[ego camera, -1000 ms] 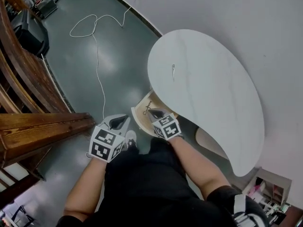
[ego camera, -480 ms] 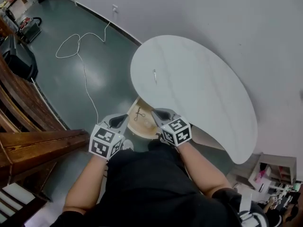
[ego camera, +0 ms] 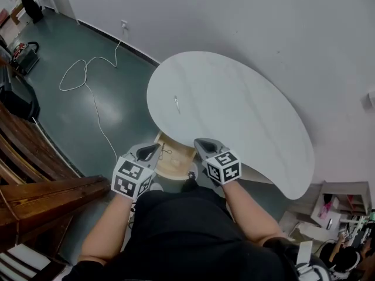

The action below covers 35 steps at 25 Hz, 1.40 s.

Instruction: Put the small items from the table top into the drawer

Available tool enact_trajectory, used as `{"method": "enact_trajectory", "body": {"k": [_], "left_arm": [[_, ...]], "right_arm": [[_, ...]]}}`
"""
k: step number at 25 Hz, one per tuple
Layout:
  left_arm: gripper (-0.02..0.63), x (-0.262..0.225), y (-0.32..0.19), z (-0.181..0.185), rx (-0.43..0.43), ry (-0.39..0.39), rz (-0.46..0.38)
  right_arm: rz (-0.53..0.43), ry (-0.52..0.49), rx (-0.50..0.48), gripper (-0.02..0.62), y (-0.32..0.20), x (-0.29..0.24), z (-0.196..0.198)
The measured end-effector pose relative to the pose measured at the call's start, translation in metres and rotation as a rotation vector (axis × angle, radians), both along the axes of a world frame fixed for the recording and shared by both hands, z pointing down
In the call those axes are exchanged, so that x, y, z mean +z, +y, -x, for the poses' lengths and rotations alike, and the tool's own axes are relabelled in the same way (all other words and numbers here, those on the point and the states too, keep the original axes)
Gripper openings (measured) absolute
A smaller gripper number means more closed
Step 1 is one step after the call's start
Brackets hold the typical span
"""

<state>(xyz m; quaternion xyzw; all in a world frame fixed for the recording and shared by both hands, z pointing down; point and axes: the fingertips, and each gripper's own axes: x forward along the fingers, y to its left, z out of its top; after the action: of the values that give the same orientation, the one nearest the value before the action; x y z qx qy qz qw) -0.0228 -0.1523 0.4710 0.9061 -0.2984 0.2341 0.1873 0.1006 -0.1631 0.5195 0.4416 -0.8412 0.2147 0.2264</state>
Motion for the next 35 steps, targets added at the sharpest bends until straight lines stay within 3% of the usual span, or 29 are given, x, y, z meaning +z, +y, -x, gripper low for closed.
{"method": "enact_trajectory", "body": {"k": [7,19,27,35], "left_arm": [[0.015,0.002,-0.01,-0.008,-0.037,-0.022,0.012],[0.015,0.012,-0.018,-0.002,-0.22,-0.04,0.042],[0.015,0.012,-0.01,0.017,-0.371,-0.061,0.056],[0.015,0.018,0.008,0.033,-0.467,-0.063,0.102]], "right_arm": [[0.001,0.009,-0.024,0.008,-0.025,0.008,-0.013],[-0.005,0.042,-0.135,0.009,-0.117,0.03,0.002],[0.039,0.1,-0.176,0.015,-0.187,0.068,0.018],[0.122,0.134,-0.18,0.077,-0.215,0.105,0.034]]}}
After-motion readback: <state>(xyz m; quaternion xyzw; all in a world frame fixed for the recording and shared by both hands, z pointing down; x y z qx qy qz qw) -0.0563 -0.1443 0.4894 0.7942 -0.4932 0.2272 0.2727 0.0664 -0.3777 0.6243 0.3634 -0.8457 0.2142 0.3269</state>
